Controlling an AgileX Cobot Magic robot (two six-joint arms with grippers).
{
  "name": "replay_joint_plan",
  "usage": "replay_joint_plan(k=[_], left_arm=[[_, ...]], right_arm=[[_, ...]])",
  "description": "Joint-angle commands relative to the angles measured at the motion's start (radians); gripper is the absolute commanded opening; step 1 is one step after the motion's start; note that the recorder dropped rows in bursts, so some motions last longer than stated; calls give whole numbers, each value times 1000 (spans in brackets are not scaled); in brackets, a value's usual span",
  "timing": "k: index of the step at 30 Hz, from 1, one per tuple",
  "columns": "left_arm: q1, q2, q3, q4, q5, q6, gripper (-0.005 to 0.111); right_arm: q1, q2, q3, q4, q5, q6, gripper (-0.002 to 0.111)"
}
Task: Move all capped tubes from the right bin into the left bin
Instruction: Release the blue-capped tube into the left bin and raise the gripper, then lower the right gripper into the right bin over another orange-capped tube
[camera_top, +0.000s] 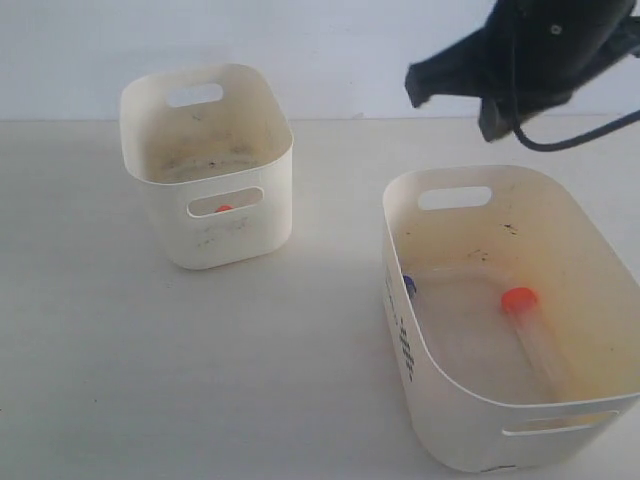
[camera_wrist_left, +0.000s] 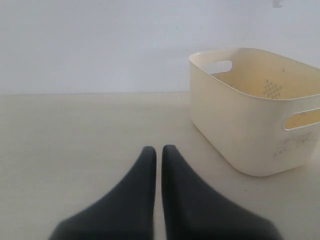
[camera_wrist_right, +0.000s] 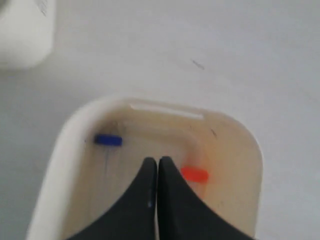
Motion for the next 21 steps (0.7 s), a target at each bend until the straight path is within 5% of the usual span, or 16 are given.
replay_joint_plan(k=[1,21], left_arm=[[0,3,-4,-6,-7,-10,4],[0,3,-4,-6,-7,-10,4]], right_arm=[[-13,-9,20,-1,140,-12,0],[9,36,332,21,18,238,1]])
